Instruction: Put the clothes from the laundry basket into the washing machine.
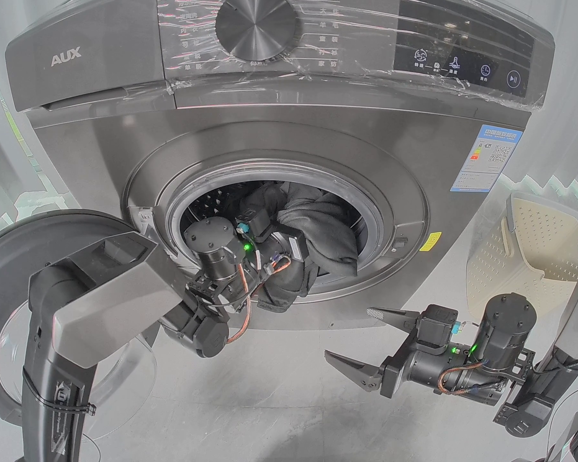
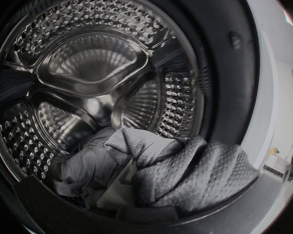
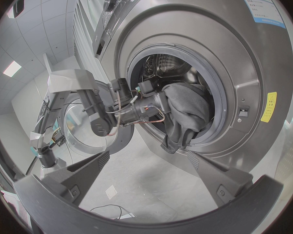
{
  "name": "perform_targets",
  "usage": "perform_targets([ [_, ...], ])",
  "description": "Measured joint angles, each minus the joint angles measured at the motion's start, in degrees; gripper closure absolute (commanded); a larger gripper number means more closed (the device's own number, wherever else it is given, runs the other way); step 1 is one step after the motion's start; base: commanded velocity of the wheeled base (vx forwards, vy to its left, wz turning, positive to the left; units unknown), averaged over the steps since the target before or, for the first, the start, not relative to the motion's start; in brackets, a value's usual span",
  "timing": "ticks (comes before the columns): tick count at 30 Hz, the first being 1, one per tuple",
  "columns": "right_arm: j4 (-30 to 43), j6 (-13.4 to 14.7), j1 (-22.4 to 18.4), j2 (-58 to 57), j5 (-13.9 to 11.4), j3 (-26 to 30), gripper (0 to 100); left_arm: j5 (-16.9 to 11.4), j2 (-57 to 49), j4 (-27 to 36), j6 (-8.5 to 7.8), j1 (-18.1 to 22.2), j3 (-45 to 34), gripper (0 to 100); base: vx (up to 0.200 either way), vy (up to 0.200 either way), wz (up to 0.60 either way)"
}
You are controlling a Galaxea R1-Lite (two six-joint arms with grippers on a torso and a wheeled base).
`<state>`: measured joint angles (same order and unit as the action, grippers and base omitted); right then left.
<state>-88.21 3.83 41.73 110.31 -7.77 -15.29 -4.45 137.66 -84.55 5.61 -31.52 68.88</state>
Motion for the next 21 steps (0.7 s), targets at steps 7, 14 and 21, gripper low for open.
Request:
perform_targets([
  [7,0.00,0.09,0.66,-0.37,0.13,-0.11,0,4.85,5.64,8.72,0.27,0.90,15.77,100,0.000,0.000,0.00],
  [14,0.00,0.20,1.24,-0.39,0.22,-0.11,0,7.45,10.25,20.24,0.27,2.50,32.59,100,0.000,0.000,0.00],
  [21,0.00,0.38,1.51,-0.28,0.33,-0.28,0,11.20,14.76,29.34,0.18,4.57,43.89,0,0.000,0.000,0.00],
])
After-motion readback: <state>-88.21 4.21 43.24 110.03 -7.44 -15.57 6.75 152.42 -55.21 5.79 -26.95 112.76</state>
